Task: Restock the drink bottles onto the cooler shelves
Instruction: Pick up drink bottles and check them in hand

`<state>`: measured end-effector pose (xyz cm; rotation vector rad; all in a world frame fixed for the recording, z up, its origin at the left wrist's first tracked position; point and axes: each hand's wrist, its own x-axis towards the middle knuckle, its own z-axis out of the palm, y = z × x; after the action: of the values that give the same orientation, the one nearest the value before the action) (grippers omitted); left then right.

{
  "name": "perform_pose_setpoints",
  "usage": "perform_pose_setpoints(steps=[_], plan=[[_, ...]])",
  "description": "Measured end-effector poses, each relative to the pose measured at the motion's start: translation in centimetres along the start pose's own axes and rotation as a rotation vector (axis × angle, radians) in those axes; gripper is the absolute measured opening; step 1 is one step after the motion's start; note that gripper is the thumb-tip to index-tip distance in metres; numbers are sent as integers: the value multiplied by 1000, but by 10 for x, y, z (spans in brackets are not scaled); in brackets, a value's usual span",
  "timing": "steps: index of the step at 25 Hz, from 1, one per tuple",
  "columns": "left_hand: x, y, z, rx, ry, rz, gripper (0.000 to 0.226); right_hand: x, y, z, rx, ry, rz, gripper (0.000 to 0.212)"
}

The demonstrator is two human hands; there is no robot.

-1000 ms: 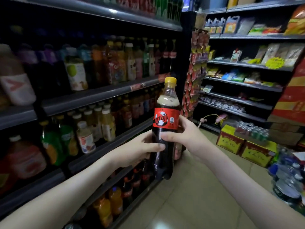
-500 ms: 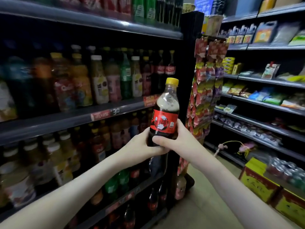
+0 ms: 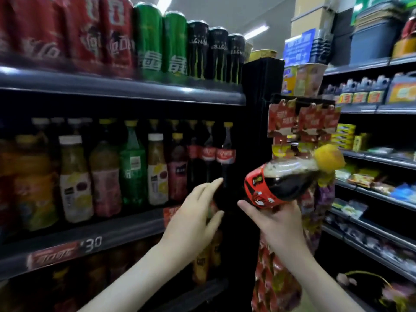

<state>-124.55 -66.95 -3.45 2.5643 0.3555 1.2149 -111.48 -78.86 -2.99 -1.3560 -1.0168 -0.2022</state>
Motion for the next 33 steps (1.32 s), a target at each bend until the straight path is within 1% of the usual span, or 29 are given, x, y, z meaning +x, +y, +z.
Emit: perform_pose_setpoints(steps=[2, 5, 6, 8, 9, 11, 14, 16, 18, 22, 27, 30, 33], plan=[[18, -21, 16, 60, 121, -82, 59, 27, 31, 6, 75, -4, -15, 48], [39, -45, 31, 219, 228, -209, 56, 57, 70, 22, 159, -101, 22, 69], [43, -52, 33, 282, 254, -243, 56, 65, 79, 29, 183, -137, 48, 68], [49, -65, 34, 403, 310, -294, 57, 80, 92, 44, 245, -201, 90, 59], [51, -72, 34, 466, 330, -294, 59, 88, 97, 52, 262, -218, 89, 59], [54, -88, 35, 588, 352, -270, 61, 101, 105, 68, 273, -246, 78, 67], [66, -100, 36, 669, 370, -233, 55, 117, 111, 89, 267, -330, 93, 77], [74, -100, 37, 664, 358, -207, 51, 127, 113, 99, 239, -355, 121, 75], [80, -99, 39, 634, 327, -190, 52, 135, 115, 108, 218, -380, 117, 76], [94, -105, 42, 599, 294, -129, 56, 145, 114, 127, 163, -425, 108, 87], [112, -123, 39, 594, 299, -68, 58, 157, 111, 147, 48, -501, 51, 81], [117, -129, 42, 615, 294, -41, 58, 150, 114, 151, -4, -472, -34, 94], [116, -138, 43, 710, 303, -14, 62, 140, 116, 154, -131, -387, -99, 103]])
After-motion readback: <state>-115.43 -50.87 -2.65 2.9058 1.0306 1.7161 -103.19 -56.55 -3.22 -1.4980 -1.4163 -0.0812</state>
